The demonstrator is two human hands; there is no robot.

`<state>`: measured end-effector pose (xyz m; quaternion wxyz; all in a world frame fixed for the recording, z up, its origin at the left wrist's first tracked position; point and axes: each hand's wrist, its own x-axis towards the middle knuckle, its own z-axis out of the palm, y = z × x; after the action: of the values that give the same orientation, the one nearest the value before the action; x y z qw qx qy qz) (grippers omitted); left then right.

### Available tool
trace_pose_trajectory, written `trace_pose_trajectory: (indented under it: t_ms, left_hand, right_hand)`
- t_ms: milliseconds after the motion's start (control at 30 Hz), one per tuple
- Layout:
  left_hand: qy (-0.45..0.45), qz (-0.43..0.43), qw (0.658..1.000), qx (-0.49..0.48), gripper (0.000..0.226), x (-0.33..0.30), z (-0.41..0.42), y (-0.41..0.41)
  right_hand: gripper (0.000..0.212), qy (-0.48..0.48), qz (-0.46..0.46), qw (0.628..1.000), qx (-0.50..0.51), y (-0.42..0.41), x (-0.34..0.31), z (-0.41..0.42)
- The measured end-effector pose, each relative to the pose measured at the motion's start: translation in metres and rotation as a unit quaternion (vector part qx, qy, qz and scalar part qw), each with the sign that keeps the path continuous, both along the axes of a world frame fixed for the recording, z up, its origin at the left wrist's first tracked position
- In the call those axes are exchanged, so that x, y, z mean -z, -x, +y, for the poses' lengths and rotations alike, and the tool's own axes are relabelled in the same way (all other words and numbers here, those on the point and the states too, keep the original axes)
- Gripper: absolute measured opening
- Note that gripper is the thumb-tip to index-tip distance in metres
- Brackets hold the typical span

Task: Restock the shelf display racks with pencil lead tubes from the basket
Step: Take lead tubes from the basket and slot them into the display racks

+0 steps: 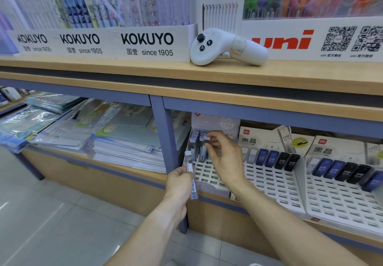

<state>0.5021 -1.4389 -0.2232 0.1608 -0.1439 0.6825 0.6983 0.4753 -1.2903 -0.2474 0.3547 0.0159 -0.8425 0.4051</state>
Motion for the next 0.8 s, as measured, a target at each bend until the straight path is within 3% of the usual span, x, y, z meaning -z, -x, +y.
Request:
trace_pose_trajectory:
  t_ms: [133,300,433,600,700,800]
  left_hand:
    - [0.009,-0.002,1.000,0.010,0.025,0.005,0.002,0.003]
    - [0.016,0.014,1.000,0.005,0.026,0.003,0.002,0.001]
    - [0.026,0.046,0.998,0.025,0.024,0.001,0.001,-0.001]
    - [0.012,0.061,0.994,0.092,0.025,0.003,0.005,-0.003]
    - [0.013,0.078,0.990,0.120,0.026,0.004,0.007,-0.001]
    - [0.007,0.103,0.988,0.116,0.030,0.004,0.011,-0.001]
  right_hand:
    - [0.027,-0.128,-0.017,0.991,0.019,0.003,-0.001,-0.002]
    - [0.035,-0.126,-0.068,0.990,0.016,-0.005,-0.008,-0.002]
    - [0.027,0.039,-0.106,0.993,0.022,-0.029,-0.013,-0.006]
    - [0.037,0.230,-0.151,0.960,-0.051,-0.055,-0.010,-0.006]
    - [0.049,0.259,-0.122,0.955,-0.074,-0.060,-0.012,0.003]
    - [0.044,0.243,-0.076,0.966,-0.055,-0.059,-0.019,0.013]
